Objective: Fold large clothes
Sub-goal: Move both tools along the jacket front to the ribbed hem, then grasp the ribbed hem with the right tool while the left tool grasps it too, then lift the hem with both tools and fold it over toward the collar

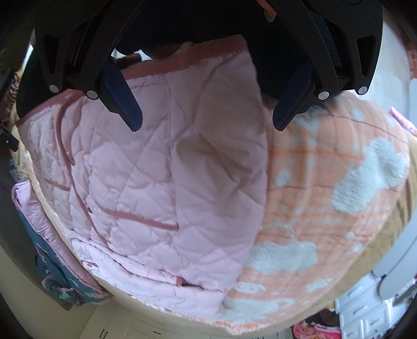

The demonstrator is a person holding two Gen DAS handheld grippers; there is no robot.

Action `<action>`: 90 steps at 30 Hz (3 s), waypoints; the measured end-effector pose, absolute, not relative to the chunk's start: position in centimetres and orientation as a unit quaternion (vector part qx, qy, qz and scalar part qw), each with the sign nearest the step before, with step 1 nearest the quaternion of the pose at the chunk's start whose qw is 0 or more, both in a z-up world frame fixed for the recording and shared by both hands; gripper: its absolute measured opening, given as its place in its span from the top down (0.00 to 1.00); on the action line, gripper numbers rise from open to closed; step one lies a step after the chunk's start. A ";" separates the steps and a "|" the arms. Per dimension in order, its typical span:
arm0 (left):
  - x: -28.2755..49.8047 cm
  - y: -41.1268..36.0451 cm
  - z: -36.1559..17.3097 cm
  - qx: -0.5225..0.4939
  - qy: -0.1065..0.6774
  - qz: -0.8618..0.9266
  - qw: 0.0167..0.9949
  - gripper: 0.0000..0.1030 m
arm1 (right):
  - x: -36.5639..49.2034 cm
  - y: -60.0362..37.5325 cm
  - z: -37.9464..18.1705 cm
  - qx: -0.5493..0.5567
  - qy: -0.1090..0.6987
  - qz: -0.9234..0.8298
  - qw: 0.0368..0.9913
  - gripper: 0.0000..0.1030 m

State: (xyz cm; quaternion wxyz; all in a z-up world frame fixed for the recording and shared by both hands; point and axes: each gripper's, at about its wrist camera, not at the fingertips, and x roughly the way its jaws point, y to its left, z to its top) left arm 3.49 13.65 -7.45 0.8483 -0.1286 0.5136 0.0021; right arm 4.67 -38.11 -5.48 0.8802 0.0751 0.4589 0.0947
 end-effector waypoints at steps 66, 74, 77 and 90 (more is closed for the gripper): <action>5.9 12.9 -1.3 -0.131 0.434 -0.063 0.889 0.87 | 10.1 -38.3 2.6 0.228 0.335 0.255 0.878 0.82; 3.3 13.7 -7.7 -0.159 0.527 -0.057 0.833 0.67 | 10.2 -38.3 2.1 0.229 0.333 0.260 0.877 0.82; 2.4 13.0 -8.9 -0.145 0.540 -0.065 0.826 0.61 | 10.1 -38.8 1.6 0.238 0.334 0.258 0.875 0.82; 4.9 12.6 -1.1 -0.122 0.432 -0.077 0.890 0.91 | 10.2 -39.2 2.0 0.249 0.333 0.254 0.873 0.82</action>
